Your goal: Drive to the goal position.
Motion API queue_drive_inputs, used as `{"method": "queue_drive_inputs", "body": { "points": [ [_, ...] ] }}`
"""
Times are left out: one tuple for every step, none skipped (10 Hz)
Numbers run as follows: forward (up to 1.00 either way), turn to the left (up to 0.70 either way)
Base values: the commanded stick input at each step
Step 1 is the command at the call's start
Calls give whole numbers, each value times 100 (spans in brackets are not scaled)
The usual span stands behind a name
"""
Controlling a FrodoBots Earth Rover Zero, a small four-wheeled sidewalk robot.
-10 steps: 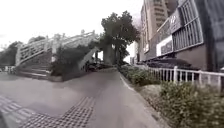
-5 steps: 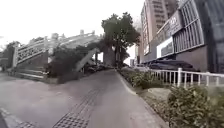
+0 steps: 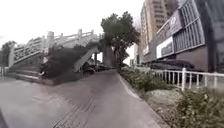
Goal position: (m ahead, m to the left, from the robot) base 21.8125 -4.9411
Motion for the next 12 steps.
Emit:
{"method": "queue_drive_inputs", "body": {
  "points": [
    [45, 0],
    [45, 0],
    [45, 0],
    [45, 0],
    [45, 0],
    [45, 0],
    [45, 0],
    [45, 0],
    [45, 0],
    [45, 0],
    [45, 0],
    [45, 0]
  ]
}}
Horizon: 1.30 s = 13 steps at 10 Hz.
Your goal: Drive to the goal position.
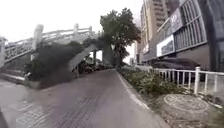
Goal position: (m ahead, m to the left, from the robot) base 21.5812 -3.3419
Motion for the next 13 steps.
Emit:
{"method": "queue_drive_inputs", "body": {
  "points": [
    [45, 0],
    [45, 0],
    [45, 0],
    [45, 0],
    [45, 0],
    [45, 0],
    [45, 0],
    [45, 0],
    [45, 0],
    [45, 0],
    [45, 0],
    [45, 0],
    [45, 0]
  ]
}}
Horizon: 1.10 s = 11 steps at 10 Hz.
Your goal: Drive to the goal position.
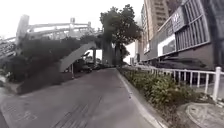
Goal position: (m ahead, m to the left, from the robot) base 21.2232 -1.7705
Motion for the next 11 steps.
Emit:
{"method": "queue_drive_inputs", "body": {
  "points": [
    [45, 0],
    [45, 0],
    [45, 0],
    [45, 0],
    [45, 0],
    [45, 0],
    [45, 0],
    [45, 0],
    [45, 0],
    [45, 0],
    [45, 0]
  ]
}}
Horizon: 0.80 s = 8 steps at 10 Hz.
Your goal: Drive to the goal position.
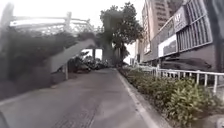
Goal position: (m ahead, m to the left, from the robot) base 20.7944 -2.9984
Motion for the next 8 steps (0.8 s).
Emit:
{"method": "queue_drive_inputs", "body": {
  "points": [
    [45, 0],
    [45, 0],
    [45, 0],
    [45, 0],
    [45, 0],
    [45, 0],
    [45, 0],
    [45, 0]
  ]
}}
